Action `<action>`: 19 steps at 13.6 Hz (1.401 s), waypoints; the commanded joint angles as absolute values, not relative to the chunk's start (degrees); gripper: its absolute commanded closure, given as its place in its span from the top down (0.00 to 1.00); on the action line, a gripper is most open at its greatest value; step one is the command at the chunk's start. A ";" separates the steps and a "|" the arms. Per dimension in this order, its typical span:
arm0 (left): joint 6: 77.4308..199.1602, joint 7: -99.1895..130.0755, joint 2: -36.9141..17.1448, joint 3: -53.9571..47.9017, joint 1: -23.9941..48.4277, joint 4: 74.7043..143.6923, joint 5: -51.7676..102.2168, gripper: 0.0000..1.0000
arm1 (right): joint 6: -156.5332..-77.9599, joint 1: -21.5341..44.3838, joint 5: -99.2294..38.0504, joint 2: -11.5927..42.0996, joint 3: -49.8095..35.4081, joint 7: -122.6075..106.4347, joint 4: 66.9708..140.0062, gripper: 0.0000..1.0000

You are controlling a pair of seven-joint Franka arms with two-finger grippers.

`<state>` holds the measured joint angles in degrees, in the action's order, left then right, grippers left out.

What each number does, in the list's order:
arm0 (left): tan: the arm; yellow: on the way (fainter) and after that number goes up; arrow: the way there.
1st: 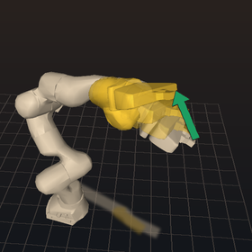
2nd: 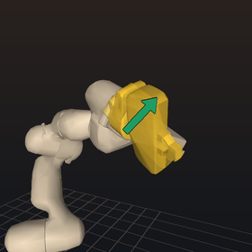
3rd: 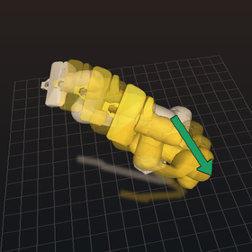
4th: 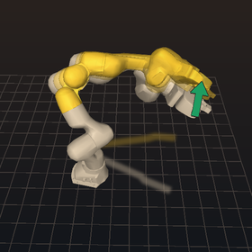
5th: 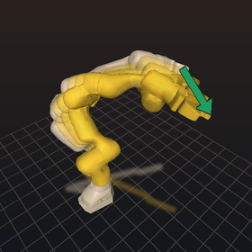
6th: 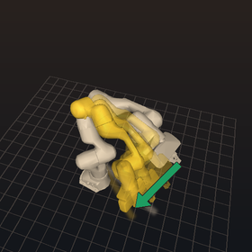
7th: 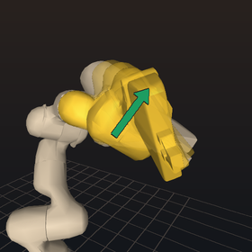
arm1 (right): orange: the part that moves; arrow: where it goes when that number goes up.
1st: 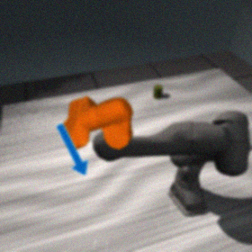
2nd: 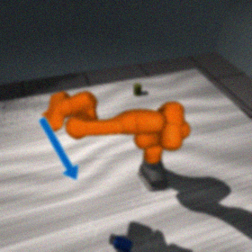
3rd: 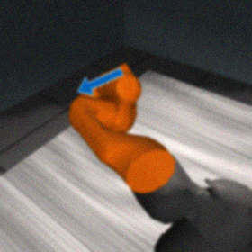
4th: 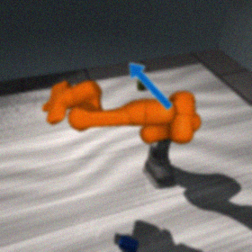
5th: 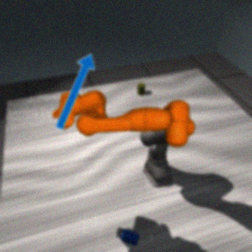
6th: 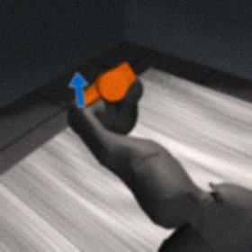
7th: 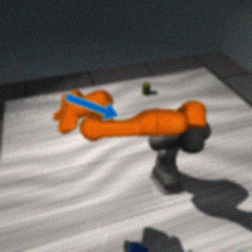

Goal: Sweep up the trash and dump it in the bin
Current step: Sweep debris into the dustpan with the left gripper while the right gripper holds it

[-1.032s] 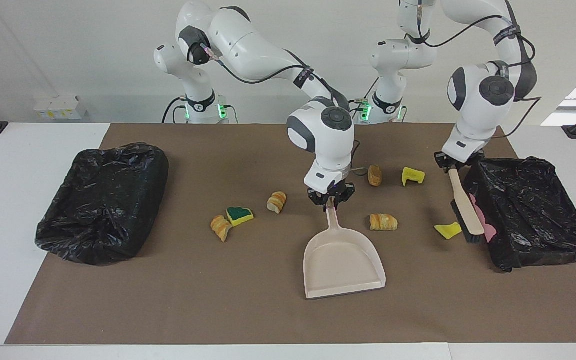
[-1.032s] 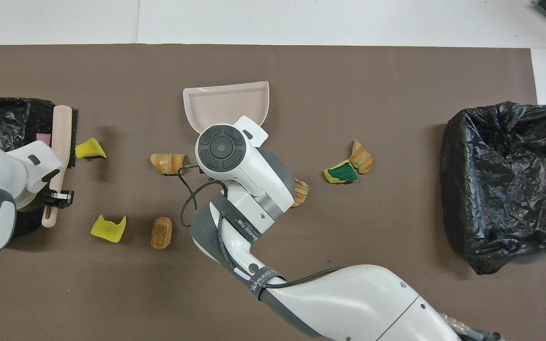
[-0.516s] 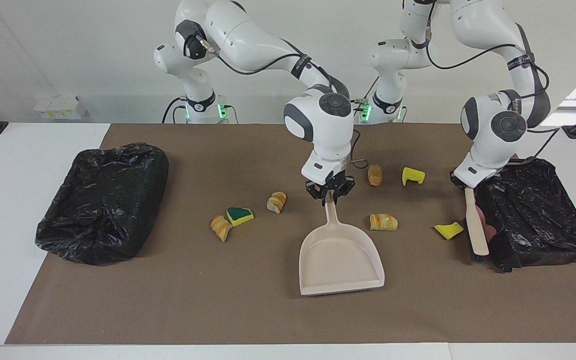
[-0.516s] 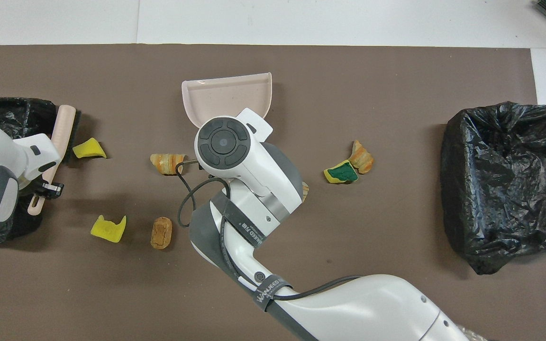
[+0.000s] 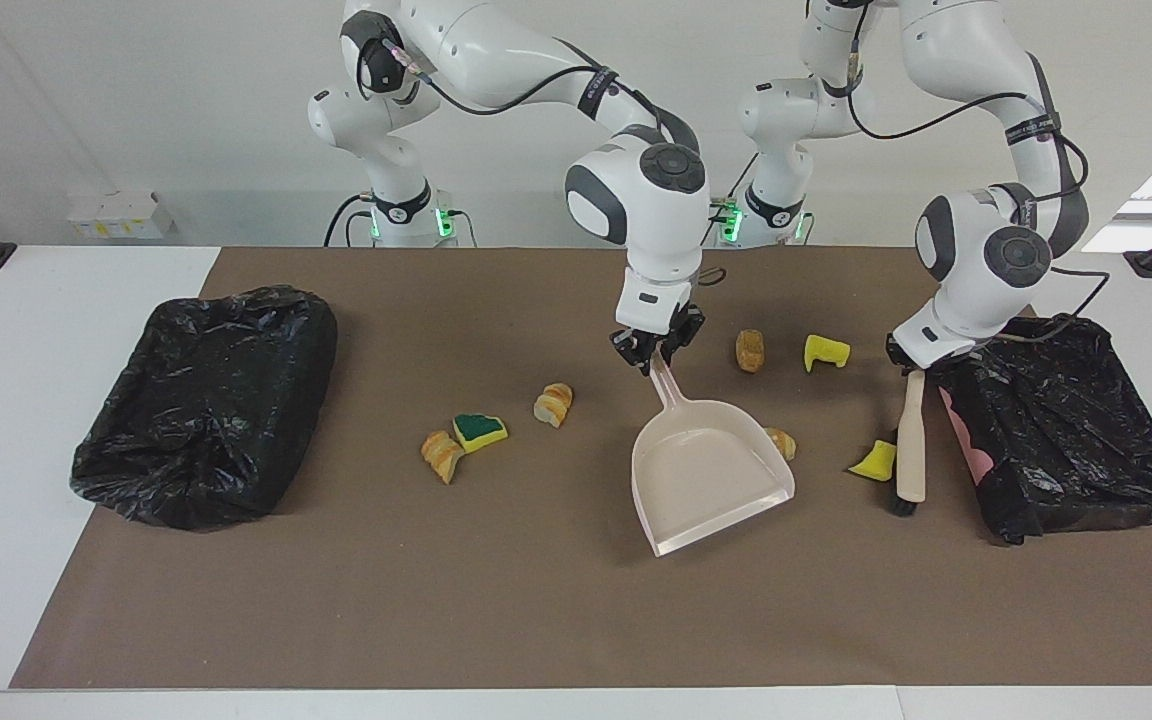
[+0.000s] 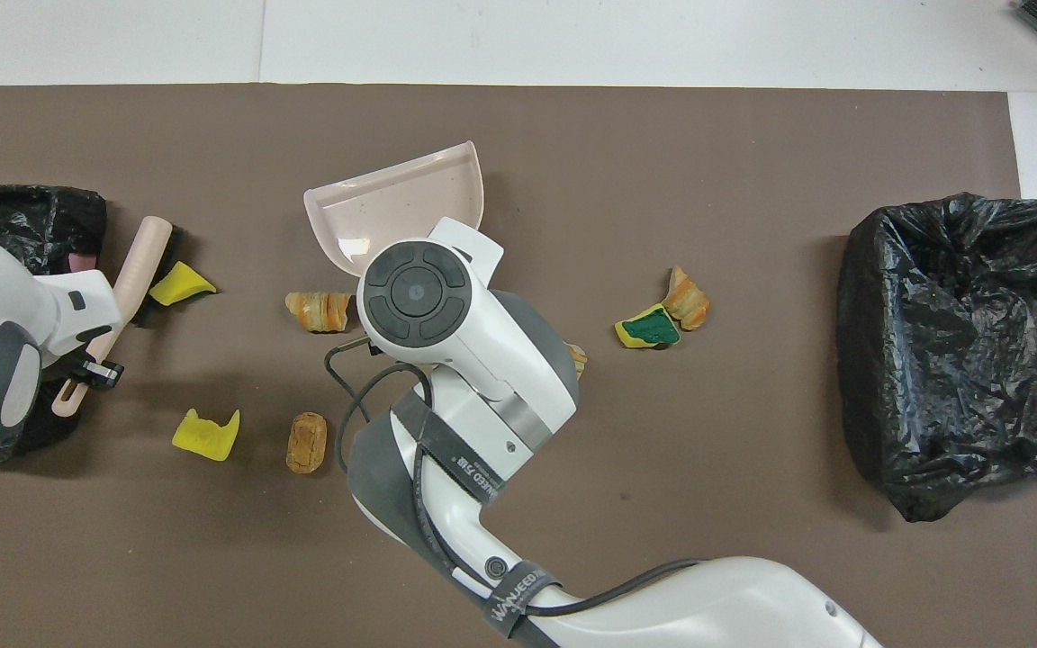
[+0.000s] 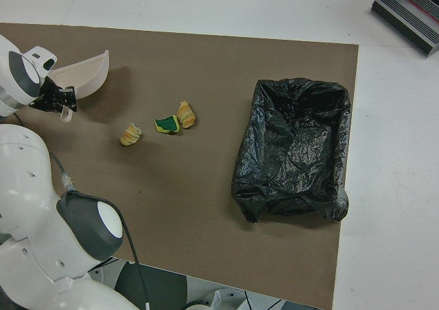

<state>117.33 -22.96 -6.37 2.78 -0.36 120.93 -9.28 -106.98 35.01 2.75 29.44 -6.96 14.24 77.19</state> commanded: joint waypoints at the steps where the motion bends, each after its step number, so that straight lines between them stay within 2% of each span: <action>1: 115.76 -27.23 -4.39 2.55 0.44 122.34 -7.39 0.00 | -103.11 33.05 1.23 24.71 -7.29 2.42 80.77 0.00; 4: 113.56 -28.39 -4.05 2.20 2.36 122.43 -7.12 0.00 | -102.12 31.65 1.23 22.24 -7.21 -12.78 85.58 0.00; 8: 113.47 -33.72 -3.87 2.11 5.89 122.52 -7.12 0.00 | -107.48 30.15 1.23 18.20 -7.29 -29.33 95.17 0.00; 13: 108.30 -47.11 -2.73 2.02 6.06 123.13 -7.12 0.00 | -107.49 29.36 2.28 18.90 -7.12 -40.78 95.89 0.00; 17: 109.51 -44.40 -1.32 1.23 7.21 125.51 -5.90 0.00 | -107.49 29.44 2.29 19.69 -7.12 -40.78 96.06 0.00; 19: 112.13 -35.55 -0.62 -0.51 7.21 127.17 -2.65 0.00 | -108.02 29.36 2.29 20.12 -7.12 -40.78 96.59 0.00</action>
<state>109.55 -41.56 -2.99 0.41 6.18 124.03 -4.80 -106.62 29.88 2.55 20.84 -6.88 -38.96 94.77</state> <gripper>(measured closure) 0.727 0.678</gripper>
